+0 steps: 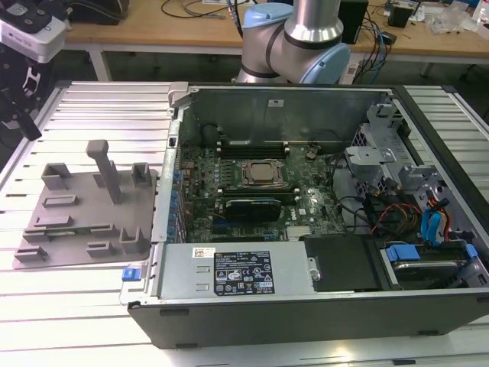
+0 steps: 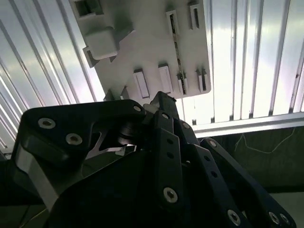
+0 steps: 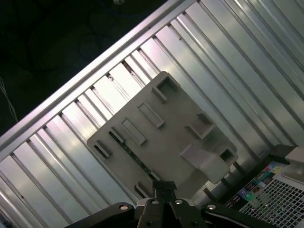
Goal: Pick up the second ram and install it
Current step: 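Pick up the second ram and move it above second insertion slot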
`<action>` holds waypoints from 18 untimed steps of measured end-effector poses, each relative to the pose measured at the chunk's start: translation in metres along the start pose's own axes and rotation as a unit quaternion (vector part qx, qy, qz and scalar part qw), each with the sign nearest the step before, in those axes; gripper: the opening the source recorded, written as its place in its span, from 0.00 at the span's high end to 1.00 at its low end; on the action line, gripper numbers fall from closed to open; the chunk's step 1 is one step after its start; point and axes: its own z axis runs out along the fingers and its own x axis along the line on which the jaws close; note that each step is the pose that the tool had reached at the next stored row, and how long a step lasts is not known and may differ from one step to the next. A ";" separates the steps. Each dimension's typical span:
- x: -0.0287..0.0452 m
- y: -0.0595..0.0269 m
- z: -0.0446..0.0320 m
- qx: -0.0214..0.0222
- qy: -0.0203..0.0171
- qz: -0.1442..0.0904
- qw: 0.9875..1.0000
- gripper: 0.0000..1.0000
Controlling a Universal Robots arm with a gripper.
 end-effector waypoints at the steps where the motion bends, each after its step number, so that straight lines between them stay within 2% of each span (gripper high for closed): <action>1: 0.0000 0.0000 0.0000 0.000 0.000 -0.004 1.000 0.92; 5: 0.0000 0.0000 0.0000 -0.001 0.001 -0.042 0.999 0.92; 9: 0.0000 0.0000 0.0000 -0.002 0.002 -0.066 0.998 0.92; 16: 0.0000 0.0000 0.0000 -0.004 0.003 -0.112 0.994 0.92; 18: 0.0000 0.0000 0.0000 -0.004 0.004 -0.126 0.992 0.92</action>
